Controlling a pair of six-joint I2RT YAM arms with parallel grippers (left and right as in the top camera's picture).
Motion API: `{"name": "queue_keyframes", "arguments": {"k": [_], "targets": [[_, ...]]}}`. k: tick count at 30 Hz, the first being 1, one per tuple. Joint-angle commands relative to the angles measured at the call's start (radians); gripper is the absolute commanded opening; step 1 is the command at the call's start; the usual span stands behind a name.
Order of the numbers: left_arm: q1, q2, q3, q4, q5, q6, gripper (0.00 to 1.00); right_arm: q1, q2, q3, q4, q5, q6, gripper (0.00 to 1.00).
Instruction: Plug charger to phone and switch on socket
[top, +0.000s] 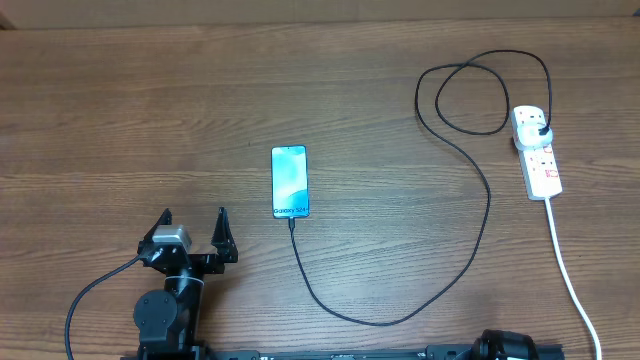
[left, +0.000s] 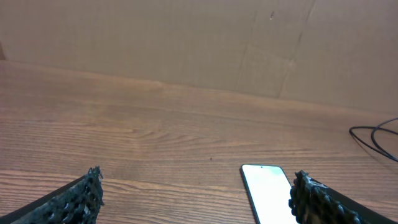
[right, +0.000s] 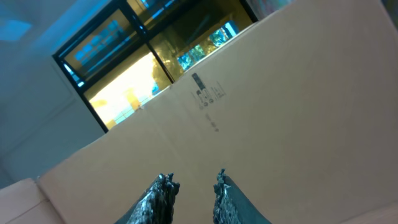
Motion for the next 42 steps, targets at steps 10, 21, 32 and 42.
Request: {"name": "queue_keyframes", "arguments": {"k": [10,21,32,42], "targets": [[0.005,0.007,-0.006,0.0,-0.01,0.026,1.0,0.016,-0.121,-0.001,-0.004,0.069,-0.005,0.11],[0.005,0.001,-0.006,0.001,-0.01,0.026,0.99,0.124,-0.192,0.0,0.002,0.132,-0.012,0.08],[0.005,-0.014,-0.006,0.001,-0.01,0.026,1.0,0.127,-0.298,0.0,-0.006,0.237,-0.013,0.04],[0.005,-0.014,-0.006,0.001,-0.01,0.026,1.0,0.125,-0.359,0.0,-0.014,0.254,-0.012,0.04]]}}
